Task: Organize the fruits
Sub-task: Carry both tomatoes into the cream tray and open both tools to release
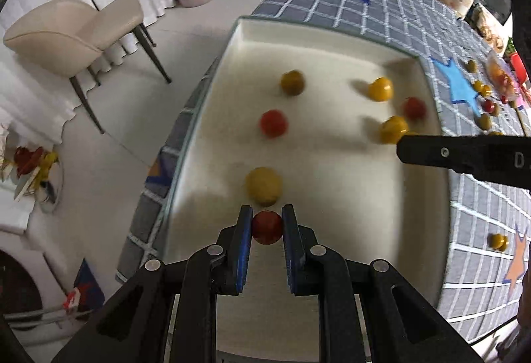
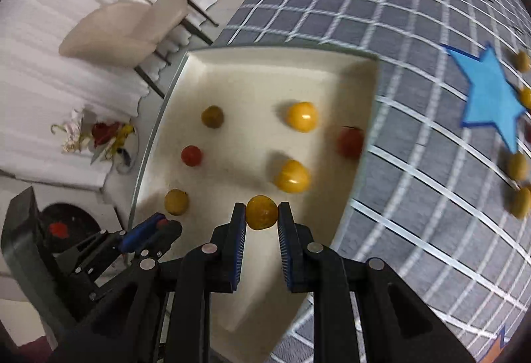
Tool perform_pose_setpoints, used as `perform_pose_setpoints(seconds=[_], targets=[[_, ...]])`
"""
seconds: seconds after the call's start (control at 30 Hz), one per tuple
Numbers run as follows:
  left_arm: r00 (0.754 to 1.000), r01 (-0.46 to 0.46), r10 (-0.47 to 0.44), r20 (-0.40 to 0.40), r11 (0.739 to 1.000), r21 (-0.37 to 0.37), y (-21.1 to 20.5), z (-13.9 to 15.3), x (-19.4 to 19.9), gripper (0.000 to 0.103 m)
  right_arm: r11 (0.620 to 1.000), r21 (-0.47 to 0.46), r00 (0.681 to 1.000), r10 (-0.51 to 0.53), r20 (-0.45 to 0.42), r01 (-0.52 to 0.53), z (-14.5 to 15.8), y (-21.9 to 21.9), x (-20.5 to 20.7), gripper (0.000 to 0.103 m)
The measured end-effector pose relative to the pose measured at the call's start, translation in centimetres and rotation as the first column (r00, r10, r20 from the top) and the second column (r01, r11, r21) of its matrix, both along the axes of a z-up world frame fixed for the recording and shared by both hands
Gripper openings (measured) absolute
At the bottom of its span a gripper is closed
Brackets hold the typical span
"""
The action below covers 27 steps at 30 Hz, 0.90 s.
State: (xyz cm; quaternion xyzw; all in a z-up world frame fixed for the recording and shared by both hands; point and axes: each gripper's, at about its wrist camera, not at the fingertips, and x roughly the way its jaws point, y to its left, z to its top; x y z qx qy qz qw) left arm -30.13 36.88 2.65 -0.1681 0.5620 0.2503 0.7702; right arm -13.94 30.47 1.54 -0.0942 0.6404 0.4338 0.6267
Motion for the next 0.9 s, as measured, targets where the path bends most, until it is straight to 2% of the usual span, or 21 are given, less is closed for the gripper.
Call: perform_pose_setpoints(seconds=[0.3,0.5,0.57,0.6,0.63,0.67,0.7,0.73,0.8,0.9], targets=[[1.0,-0.021,0.021,-0.009,1.0,-0.01,1.0,-1.4,-0.9,0.019,0.997,-0.059,0.998,0.056,0.037,-0.054,-1.9,3.3,-1.1,0.021],[1.0,0.001,-0.001,-0.02,1.0,0.021,0.9,-1.6,-0.6,0.019,0.996,-0.067,0.997,0.062,0.044,-0.059,-2.2,4.3,-1.4,0.022],[0.999,0.012,-0.011,-0.03,0.999,0.037,0.7,-1.5,-0.3,0.024,0.996,-0.061,0.998,0.062,0.033,-0.06,-2.2,4.1,-1.4,0.024],[0.999,0.019,-0.017,-0.036,0.999,0.05,0.7,-1.4,-0.2,0.03,0.997,-0.055,0.998,0.058,0.024,-0.057,-2.0,3.9,-1.6,0.03],[0.999,0.024,-0.022,-0.038,0.998,0.057,0.6,-1.4,-0.2,0.055,0.997,-0.044,0.998,0.058,0.01,-0.058,-2.0,3.9,-1.5,0.041],[0.999,0.026,-0.023,-0.039,0.997,0.067,0.6,-1.3,-0.2,0.074,0.997,-0.04,0.998,0.059,0.013,-0.059,-1.9,3.9,-1.6,0.049],[0.999,0.023,-0.021,-0.027,0.996,0.091,0.5,-1.0,-0.3,0.074,0.997,-0.039,0.998,0.06,0.021,-0.059,-1.7,3.9,-1.5,0.063],[0.999,0.027,-0.025,-0.025,0.995,0.097,0.4,-0.9,-0.3,0.074,0.998,-0.033,0.998,0.06,0.023,-0.059,-1.5,3.8,-1.3,0.068],[0.999,0.036,-0.032,-0.044,0.996,0.082,0.4,-1.0,-0.1,0.074,0.999,-0.017,0.998,0.052,0.021,-0.051,-1.0,3.5,-1.0,0.07],[0.998,0.045,-0.041,-0.053,0.996,0.074,0.2,-1.0,0.1,0.074,1.0,0.015,1.0,0.011,0.004,-0.011,-0.2,2.7,0.0,0.08]])
